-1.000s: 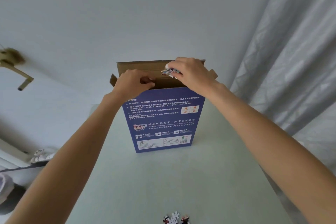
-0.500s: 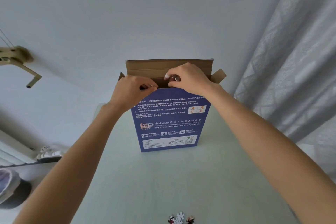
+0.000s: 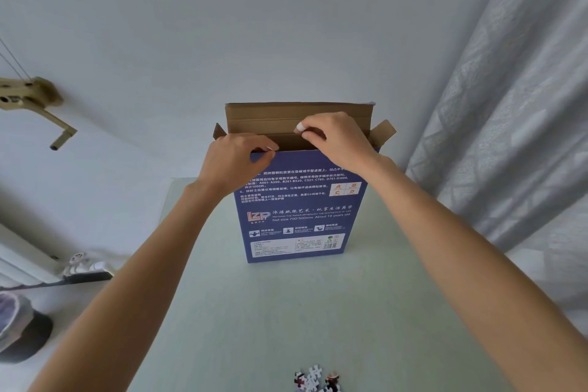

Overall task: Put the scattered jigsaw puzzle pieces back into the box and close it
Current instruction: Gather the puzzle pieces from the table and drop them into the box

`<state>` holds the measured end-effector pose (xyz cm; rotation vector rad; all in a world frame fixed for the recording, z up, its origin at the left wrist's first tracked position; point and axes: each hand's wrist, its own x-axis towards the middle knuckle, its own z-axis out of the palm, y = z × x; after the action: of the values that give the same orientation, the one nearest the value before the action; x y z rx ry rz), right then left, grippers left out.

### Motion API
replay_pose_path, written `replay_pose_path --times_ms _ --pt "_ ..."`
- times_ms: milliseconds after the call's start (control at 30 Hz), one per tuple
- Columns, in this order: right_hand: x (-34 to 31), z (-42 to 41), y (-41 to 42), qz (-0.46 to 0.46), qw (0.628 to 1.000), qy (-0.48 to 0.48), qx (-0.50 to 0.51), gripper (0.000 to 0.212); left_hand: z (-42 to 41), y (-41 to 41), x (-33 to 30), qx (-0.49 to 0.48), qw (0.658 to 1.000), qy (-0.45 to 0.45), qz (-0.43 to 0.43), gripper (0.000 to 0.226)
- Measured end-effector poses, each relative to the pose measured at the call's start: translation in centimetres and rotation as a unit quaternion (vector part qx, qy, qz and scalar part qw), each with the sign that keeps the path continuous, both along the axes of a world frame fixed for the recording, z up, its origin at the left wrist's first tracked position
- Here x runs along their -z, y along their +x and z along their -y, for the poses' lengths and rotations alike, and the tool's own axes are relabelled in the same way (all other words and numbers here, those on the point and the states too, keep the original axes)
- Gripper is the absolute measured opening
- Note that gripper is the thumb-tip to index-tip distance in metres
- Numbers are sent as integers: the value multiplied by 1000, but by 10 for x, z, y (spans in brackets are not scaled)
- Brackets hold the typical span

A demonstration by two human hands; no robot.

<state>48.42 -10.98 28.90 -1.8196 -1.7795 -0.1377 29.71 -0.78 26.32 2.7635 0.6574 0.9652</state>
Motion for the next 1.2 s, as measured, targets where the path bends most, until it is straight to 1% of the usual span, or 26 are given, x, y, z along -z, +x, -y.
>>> replay_pose_path --times_ms 33,100,133,200,267,367,467,533,567,600,667,733,800,833,900,967,1033,1067,1133,1200 --pt "-1 4 -3 -4 1000 25 -3 18 1 0 1 0 1000 14 10 15" --pt "2 20 -12 3 996 88 -4 17 6 -3 3 -7 997 71 37 16" --pt "6 31 -17 14 993 118 -3 16 11 -4 4 -11 993 103 57 17" --pt "24 57 -31 47 988 146 10 17 23 -11 14 -5 986 138 96 16" --pt "53 84 -44 73 986 147 23 17 41 -19 31 13 982 139 127 14" --pt "108 131 -65 77 992 97 31 12 82 -37 71 30 988 77 133 12" --pt "166 181 -80 43 998 0 45 18 126 -55 123 19 995 -46 86 18" --pt "200 214 -85 3 996 -72 58 22 151 -65 157 2 987 -155 32 21" --pt "215 228 -84 -8 990 -124 67 24 161 -68 171 -3 978 -207 -6 21" --pt "231 249 -84 -20 979 -184 84 27 174 -70 189 -1 967 -251 -46 22" --pt "256 283 -85 -61 947 -287 131 33 191 -74 215 2 948 -299 -112 24" --pt "275 320 -88 -113 905 -365 184 42 209 -72 240 10 935 -320 -154 26" --pt "287 347 -97 -152 866 -421 222 50 222 -70 258 9 925 -322 -202 30" --pt "292 360 -102 -166 849 -439 244 54 229 -68 266 11 918 -318 -235 33" --pt "297 378 -114 -183 826 -456 278 62 240 -68 278 23 896 -312 -315 47" --pt "301 389 -129 -209 820 -447 291 67 252 -72 286 35 869 -310 -383 65" --pt "302 388 -146 -232 831 -430 265 67 264 -79 289 46 862 -289 -414 73" --pt "304 383 -154 -226 843 -424 241 66 269 -84 289 52 862 -279 -419 76" --pt "309 369 -166 -205 866 -410 200 64 280 -98 289 55 863 -282 -415 84" --pt "309 349 -175 -207 877 -394 179 60 290 -115 288 48 864 -299 -403 93"
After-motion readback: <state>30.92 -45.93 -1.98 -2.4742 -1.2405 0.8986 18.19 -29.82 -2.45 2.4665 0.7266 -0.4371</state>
